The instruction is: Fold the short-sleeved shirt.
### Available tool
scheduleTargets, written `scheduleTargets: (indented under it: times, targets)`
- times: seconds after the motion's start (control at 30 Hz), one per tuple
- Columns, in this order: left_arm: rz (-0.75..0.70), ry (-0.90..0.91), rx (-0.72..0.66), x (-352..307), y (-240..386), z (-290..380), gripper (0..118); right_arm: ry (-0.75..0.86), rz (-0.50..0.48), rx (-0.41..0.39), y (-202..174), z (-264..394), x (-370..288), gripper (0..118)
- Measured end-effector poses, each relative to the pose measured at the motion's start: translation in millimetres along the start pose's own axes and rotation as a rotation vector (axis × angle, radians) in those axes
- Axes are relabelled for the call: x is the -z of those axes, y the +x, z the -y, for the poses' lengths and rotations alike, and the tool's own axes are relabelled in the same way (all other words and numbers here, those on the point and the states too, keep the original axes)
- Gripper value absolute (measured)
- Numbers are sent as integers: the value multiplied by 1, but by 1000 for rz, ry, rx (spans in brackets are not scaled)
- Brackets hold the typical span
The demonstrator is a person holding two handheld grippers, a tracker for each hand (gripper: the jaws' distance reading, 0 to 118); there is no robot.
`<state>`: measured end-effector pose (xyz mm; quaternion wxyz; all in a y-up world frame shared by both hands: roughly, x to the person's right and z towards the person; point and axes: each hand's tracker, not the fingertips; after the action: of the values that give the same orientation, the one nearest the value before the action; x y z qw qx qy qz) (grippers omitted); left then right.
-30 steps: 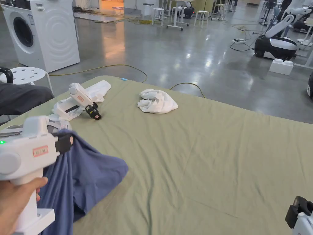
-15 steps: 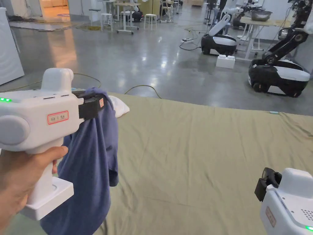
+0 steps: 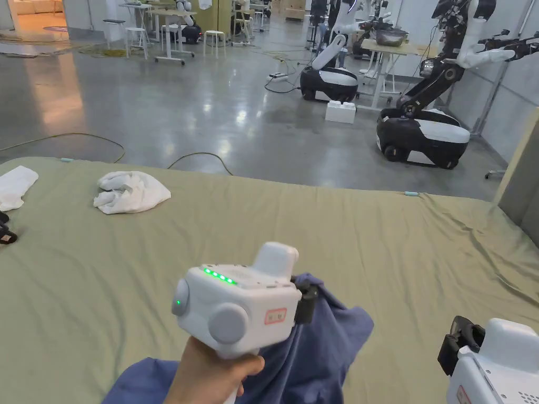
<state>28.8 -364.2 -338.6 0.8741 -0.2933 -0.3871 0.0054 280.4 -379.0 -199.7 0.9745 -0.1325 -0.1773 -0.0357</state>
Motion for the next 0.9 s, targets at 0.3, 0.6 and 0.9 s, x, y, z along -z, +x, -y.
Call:
scheduleTargets:
  times: [0.3, 0.6, 0.9]
  targets:
    - [-42, -53, -34, 16, 16, 55, 75, -55, -13, -25, 4, 13, -1, 0]
    - [-258, 232, -79, -76, -9, 45, 75, 10, -96, -41, -35, -4, 3, 0]
    - [-530, 389, -77, -158, -16, 61, 51, 104, -133, -32, -71, -30, 6, 0]
